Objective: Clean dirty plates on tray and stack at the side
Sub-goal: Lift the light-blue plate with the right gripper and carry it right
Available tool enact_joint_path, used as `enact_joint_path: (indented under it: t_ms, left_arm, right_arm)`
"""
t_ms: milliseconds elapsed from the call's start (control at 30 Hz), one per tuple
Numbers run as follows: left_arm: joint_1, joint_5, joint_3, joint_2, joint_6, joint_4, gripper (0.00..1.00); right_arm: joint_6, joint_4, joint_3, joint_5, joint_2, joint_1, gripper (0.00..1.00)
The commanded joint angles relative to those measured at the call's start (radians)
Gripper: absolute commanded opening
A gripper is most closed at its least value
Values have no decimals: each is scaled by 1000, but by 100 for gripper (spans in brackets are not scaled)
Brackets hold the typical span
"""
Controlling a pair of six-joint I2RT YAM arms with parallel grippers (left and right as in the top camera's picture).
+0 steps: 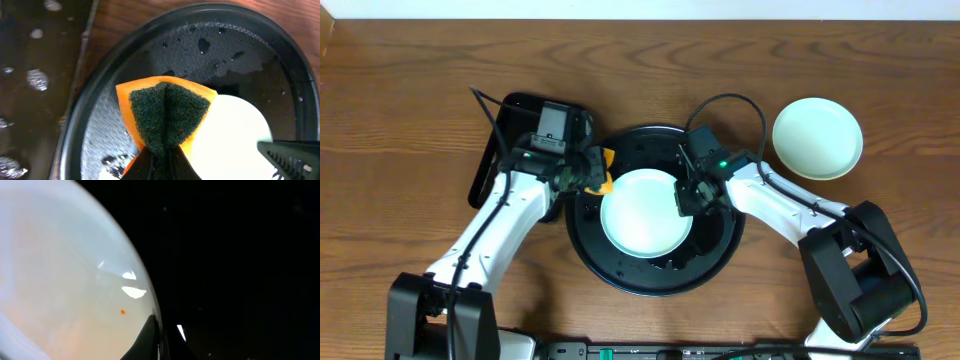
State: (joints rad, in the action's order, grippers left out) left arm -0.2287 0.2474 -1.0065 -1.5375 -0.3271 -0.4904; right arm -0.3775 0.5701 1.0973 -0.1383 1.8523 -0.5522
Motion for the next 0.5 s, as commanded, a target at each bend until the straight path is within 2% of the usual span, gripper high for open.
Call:
enact_joint_path:
  t_ms: [0, 167, 467]
  left_arm:
    - [34, -17, -7, 5, 20, -13, 8]
    - [93, -17, -7, 5, 20, -45, 8]
    - [134, -17, -7, 6, 20, -47, 8]
  right_arm:
    - [55, -29, -3, 35, 3, -17, 1]
    - [65, -43, 9, 182, -113, -17, 1]
    - [225, -59, 9, 347, -307, -18, 1]
